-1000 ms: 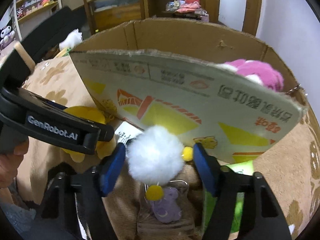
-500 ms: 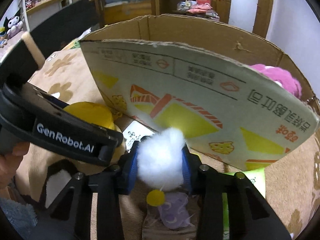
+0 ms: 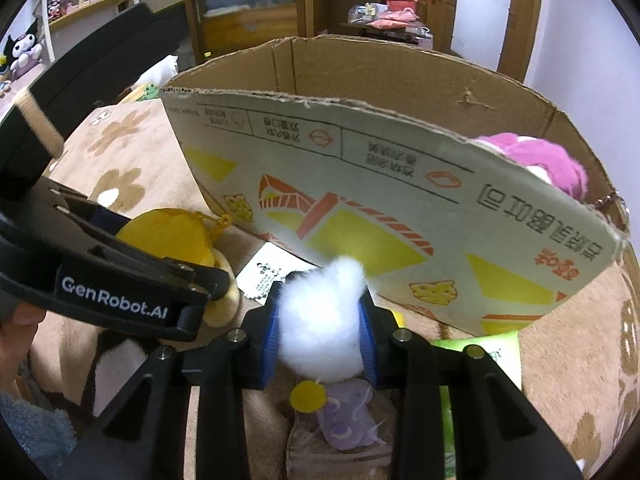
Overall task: Organize soft objects
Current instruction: 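Lift the yellow plush with the left tool while the right tool carries the pompom over the box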
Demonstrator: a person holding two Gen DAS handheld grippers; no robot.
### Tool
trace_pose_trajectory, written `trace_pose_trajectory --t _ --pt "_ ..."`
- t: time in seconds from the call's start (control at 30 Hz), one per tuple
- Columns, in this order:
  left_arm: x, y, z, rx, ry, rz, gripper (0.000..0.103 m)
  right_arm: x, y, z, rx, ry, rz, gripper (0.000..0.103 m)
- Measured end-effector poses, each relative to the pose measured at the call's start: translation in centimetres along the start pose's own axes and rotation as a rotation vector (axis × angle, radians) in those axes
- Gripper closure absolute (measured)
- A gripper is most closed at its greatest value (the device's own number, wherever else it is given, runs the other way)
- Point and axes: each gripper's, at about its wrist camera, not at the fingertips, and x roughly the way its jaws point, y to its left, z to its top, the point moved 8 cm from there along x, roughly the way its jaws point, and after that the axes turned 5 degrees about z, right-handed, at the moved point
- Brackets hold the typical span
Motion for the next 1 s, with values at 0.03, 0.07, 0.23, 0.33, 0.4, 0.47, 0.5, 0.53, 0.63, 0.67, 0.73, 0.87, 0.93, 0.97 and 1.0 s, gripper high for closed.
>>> trace_pose_trajectory --t 0.03,0.07,0.23,0.33,0.4,0.47,0.5,0.53,0.63,0.67,0.73,0.87,0.93,0.97,1.0 --pt "-0.1 0.1 -0.1 -0.005 -0.004 -0.001 0.018 -0.2 -0.1 0.0 0.007 -0.004 -0.003 0.068" --pt "-0.3 0.3 -0.3 -0.009 -0.007 -0.002 0.018 -0.4 -0.3 0.0 0.013 -0.007 -0.005 0.068" --pt "-1.2 1.1 -0.8 -0.035 -0.033 0.003 0.018 -1.8 -0.9 0.1 0.036 -0.038 -0.014 0.068" --pt "-2.0 1.3 -1.0 -0.030 -0.066 0.016 0.018 -2.6 -1.2 0.1 0.043 -0.053 -0.026 0.068" --pt "-2.6 1.3 -1.2 -0.028 -0.085 0.020 0.018 -3.3 -1.5 0.0 0.049 -0.066 -0.033 0.069" --pt "-3.8 1.3 -1.1 -0.023 -0.110 0.022 0.018 -4.1 -1.6 0.1 0.051 -0.085 -0.041 0.069" --pt "-4.5 1.6 -1.2 -0.018 -0.126 0.025 0.018 -4.4 -1.7 0.3 0.052 -0.092 -0.045 0.069" --pt "-5.1 1.5 -1.3 -0.010 -0.154 0.032 0.018 -5.0 -1.7 0.4 0.054 -0.104 -0.049 0.069" --pt "-7.0 1.3 -1.1 0.018 -0.219 0.040 0.018 -6.6 -1.7 0.8 0.059 -0.144 -0.056 0.069" --pt "-7.2 1.1 -0.9 0.028 -0.237 0.038 0.018 -7.3 -1.8 0.9 0.061 -0.159 -0.058 0.069" --pt "-8.3 0.2 -0.9 0.048 -0.279 0.047 0.018 -8.3 -1.9 1.3 0.064 -0.180 -0.062 0.069" --pt "-10.2 -0.7 -1.0 0.077 -0.368 0.067 0.018 -10.3 -2.4 2.1 0.077 -0.225 -0.075 0.069" --pt "-11.4 -1.2 -1.2 0.087 -0.412 0.073 0.018 -11.1 -2.3 2.6 0.083 -0.253 -0.079 0.069" --pt "-12.0 -1.4 -1.1 0.091 -0.440 0.077 0.018 -11.8 -2.5 3.0 0.087 -0.277 -0.084 0.069" --pt "-12.3 -1.6 -0.9 0.094 -0.465 0.082 0.018 -12.3 -2.5 3.1 0.088 -0.291 -0.086 0.069"
